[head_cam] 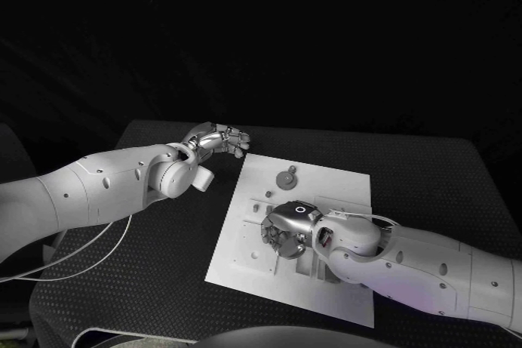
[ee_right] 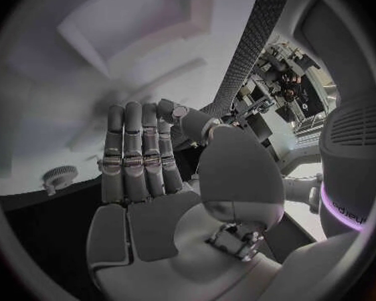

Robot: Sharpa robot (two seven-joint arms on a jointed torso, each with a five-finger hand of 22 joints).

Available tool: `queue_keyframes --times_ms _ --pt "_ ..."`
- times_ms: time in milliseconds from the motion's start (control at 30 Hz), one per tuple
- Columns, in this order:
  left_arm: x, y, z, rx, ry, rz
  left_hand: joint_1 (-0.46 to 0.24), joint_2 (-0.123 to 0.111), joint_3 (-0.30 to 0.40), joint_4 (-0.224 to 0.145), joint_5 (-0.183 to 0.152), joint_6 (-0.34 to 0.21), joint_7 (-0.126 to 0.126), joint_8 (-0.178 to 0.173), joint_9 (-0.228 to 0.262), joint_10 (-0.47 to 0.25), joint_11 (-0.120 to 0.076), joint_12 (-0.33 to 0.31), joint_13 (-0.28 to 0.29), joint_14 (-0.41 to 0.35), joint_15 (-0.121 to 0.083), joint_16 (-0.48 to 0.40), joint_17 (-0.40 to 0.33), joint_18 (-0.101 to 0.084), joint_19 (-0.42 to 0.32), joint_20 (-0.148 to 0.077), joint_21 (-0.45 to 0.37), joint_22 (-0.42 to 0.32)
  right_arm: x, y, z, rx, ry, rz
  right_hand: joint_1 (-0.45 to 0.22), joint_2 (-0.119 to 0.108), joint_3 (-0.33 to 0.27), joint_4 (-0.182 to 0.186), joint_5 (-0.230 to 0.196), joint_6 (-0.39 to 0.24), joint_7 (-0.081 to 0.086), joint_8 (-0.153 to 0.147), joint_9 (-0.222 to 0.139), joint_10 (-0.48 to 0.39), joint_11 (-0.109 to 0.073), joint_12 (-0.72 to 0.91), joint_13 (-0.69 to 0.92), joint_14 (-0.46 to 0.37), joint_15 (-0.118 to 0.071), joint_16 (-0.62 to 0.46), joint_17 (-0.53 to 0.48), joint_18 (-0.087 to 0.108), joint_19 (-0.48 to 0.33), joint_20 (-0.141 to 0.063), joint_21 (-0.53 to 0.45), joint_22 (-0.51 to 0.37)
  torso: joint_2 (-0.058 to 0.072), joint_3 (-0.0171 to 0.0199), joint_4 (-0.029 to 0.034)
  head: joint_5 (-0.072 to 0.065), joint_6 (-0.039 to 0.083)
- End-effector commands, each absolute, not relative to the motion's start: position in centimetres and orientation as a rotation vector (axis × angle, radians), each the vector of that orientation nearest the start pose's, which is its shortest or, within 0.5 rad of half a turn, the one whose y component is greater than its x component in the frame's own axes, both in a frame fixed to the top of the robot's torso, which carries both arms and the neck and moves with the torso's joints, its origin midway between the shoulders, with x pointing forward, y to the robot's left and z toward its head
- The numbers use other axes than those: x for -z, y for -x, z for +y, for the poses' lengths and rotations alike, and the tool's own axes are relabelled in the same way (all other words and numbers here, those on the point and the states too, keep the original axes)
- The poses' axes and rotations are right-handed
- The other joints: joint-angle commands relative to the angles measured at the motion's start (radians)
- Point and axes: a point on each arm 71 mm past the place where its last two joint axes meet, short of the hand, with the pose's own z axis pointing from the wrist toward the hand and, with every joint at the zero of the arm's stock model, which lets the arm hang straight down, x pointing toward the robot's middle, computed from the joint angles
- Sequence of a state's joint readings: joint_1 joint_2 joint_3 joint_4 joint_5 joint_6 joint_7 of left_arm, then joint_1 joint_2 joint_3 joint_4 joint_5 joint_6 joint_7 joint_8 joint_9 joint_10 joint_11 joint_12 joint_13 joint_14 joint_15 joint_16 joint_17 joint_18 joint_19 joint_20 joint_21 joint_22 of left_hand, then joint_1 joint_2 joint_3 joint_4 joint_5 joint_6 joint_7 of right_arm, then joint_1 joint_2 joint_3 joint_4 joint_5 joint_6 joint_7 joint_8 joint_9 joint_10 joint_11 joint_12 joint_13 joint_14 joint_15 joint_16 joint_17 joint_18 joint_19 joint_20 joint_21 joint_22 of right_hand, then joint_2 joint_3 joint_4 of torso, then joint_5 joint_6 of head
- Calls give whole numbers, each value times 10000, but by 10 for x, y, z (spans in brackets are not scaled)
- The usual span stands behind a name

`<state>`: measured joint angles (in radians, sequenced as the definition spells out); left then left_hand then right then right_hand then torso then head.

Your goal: Assemble the parts on the task board

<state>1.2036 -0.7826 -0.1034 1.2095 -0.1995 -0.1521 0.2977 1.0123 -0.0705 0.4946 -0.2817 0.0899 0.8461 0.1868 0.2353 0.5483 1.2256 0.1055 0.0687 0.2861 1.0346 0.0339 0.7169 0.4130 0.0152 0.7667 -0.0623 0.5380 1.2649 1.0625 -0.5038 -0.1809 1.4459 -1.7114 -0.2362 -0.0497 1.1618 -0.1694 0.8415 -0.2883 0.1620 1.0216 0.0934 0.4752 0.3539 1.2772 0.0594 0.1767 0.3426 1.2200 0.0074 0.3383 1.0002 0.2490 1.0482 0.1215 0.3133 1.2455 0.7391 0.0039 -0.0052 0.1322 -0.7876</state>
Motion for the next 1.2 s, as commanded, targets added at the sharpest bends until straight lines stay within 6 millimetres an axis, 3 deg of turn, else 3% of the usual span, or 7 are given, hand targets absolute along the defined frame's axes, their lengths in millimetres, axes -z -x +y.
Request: queue_keyframes --times_ms 33,200,367,500,767,967,1200 --pt "219 -529 267 13162 9792 16033 -17 -58 -62 22 4 -73 -28 -4 -11 -52 -16 32 2 40 2 -48 16 24 74 -25 -48 11 298 -411 -50 -8072 6530 18105 -63 27 -44 5 76 -38 108 -52 16 -91 75 -80 9 -2 42 -84 11 128 -61 49 -92 7 1 8 -5 -6 17" --pt "219 -529 268 13155 9805 16056 -17 -66 -63 20 -7 -80 -26 -5 -12 -57 -15 30 1 38 3 -56 22 23 73 -25 -54 14 296 -411 -53 -8299 6213 17963 -234 -326 -128 96 -72 -337 241 -224 -19 -379 221 -275 -25 -218 170 -295 -31 122 -265 143 -222 34 2 5 -7 -13 24" --pt "219 -529 270 13114 9821 16034 -15 -78 -64 16 -24 -91 -23 -8 -15 -67 -11 26 -1 32 5 -69 30 23 71 -24 -63 18 293 -412 -56 -8378 5870 17667 -315 -848 -586 137 -224 -1295 648 -697 -179 -1311 652 -796 -261 -761 444 -637 -66 63 -830 303 -469 186 -3 3 -8 -27 31" --pt "219 -529 271 13105 9827 16034 -14 -82 -63 14 -32 -96 -21 -9 -16 -72 -9 24 -2 30 7 -75 34 22 70 -23 -67 21 291 -413 -59 -8325 5713 17511 -239 -1097 -704 195 -310 -1666 705 -832 -264 -1850 921 -1046 -467 -976 546 -739 -28 51 -1068 379 -561 330 2 3 -7 -41 38" --pt "219 -529 273 13062 9846 16020 -11 -86 -62 13 -39 -99 -20 -9 -17 -75 -8 23 -3 27 8 -83 39 22 68 -22 -73 24 282 -416 -66 -8241 5600 17298 -153 -1191 -674 236 -343 -1753 769 -838 -283 -1946 959 -1035 -534 -1045 578 -766 5 60 -1151 415 -603 409 2 8 -6 -69 58" --pt "219 -529 274 13039 9854 16008 -8 -85 -59 14 -45 -101 -19 -7 -17 -77 -7 24 -3 27 9 -89 45 22 69 -22 -78 27 261 -420 -77 -8403 5239 17006 -114 -1189 -619 295 -373 -1752 789 -815 -284 -1908 932 -989 -548 -1019 568 -750 30 82 -1132 428 -600 452 0 14 -8 -135 120" --pt "219 -528 276 13030 9848 15966 -7 -85 -58 15 -48 -100 -19 -6 -17 -76 -7 25 -3 28 9 -93 50 21 70 -21 -81 30 226 -436 -112 -8257 4436 16615 -106 -1158 -609 468 -374 -1733 648 -707 -276 -1581 757 -757 -552 -622 375 -524 201 128 -719 328 -432 645 0 10 -17 -294 251"
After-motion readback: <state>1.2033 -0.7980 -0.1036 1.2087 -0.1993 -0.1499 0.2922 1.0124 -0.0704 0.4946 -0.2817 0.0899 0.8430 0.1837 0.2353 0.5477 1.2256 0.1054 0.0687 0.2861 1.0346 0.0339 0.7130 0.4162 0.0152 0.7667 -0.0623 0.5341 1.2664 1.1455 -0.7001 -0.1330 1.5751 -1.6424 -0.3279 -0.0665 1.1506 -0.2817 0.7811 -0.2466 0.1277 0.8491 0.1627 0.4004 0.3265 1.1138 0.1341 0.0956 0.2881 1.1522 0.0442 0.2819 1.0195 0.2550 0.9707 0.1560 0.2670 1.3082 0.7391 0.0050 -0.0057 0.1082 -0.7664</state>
